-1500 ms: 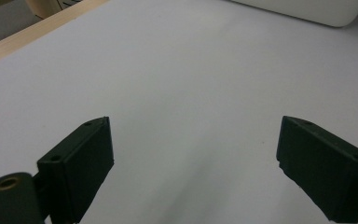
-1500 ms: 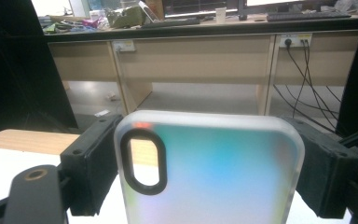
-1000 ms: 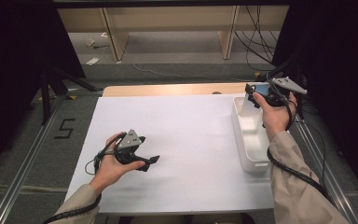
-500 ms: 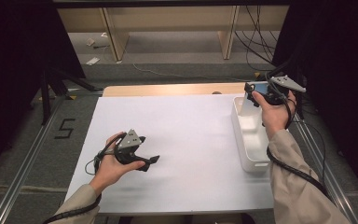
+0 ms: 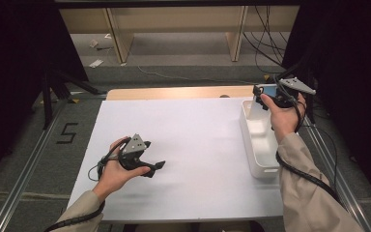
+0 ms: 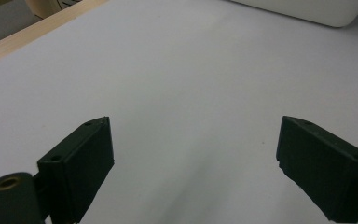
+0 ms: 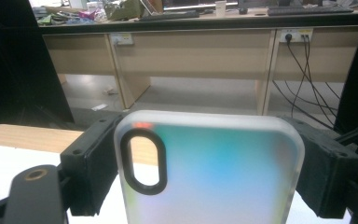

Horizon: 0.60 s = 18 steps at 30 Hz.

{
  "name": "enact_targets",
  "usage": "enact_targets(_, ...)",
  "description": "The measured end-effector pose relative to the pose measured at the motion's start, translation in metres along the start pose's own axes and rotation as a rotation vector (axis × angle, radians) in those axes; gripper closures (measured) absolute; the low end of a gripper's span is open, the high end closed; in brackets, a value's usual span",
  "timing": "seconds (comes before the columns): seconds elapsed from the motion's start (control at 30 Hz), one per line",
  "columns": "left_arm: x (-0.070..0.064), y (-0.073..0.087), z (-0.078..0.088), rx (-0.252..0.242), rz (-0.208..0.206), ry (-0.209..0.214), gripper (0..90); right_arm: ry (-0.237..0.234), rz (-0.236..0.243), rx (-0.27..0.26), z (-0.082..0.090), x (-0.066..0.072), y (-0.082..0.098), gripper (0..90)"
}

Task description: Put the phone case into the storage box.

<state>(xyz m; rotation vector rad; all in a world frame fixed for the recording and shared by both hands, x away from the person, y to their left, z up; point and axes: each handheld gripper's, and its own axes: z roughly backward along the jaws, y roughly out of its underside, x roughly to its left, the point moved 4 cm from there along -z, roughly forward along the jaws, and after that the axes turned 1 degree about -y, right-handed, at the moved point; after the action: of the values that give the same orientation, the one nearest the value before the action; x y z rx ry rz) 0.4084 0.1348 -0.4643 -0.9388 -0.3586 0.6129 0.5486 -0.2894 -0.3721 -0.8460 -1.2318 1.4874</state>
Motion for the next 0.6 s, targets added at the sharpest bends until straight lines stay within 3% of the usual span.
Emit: enact_targets(0.6, -0.0001, 0.0001, -0.0002, 0.001, -0.002, 0.001, 10.2, -0.004, 0.006, 0.003, -0.0039, 0.0020, -0.0026, 18.8)
